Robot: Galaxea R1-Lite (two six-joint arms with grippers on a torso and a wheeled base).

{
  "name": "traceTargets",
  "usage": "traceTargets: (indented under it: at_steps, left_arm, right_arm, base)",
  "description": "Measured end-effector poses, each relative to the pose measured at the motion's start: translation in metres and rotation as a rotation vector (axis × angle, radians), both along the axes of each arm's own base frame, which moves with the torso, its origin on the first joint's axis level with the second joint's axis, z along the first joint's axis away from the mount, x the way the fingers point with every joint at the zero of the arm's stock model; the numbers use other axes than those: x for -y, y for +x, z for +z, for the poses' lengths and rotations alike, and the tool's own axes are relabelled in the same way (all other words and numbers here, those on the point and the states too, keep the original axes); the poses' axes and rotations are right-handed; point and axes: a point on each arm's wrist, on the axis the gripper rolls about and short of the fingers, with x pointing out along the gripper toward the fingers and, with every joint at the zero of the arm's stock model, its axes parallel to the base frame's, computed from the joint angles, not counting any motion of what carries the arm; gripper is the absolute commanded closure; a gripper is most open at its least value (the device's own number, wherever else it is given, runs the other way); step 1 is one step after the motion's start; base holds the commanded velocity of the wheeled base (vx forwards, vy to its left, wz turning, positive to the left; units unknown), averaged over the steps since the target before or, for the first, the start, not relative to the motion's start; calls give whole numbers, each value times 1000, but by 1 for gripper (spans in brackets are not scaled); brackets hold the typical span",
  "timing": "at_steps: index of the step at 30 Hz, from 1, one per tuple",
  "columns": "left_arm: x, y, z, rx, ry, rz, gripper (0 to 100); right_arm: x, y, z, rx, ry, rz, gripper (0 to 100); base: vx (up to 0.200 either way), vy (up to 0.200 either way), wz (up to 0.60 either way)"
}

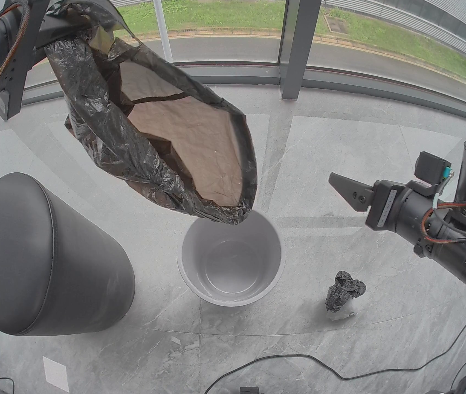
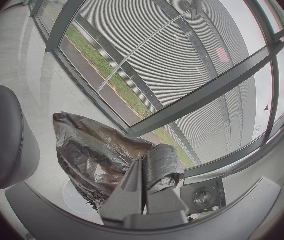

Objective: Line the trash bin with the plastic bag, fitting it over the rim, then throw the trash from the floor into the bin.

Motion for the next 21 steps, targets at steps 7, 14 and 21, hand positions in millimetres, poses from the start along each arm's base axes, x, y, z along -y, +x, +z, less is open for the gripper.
traceTargets:
  at_steps: [7, 14, 21]
  left_arm:
    - [3, -6, 1, -3, -13, -44, 100]
    - [5, -9, -1, -12, -23, -72, 100]
    - [12, -7, -3, -26, -48, -100, 100]
  right_arm:
    - [-28, 19, -10, 13, 17, 91, 0]
    - [-65, 19, -23, -17, -1, 189, 0]
    - [-94, 4, -42, -63, -37, 283, 0]
  base:
    - [0, 0, 0]
    - [0, 0, 0]
    - [0, 0, 0]
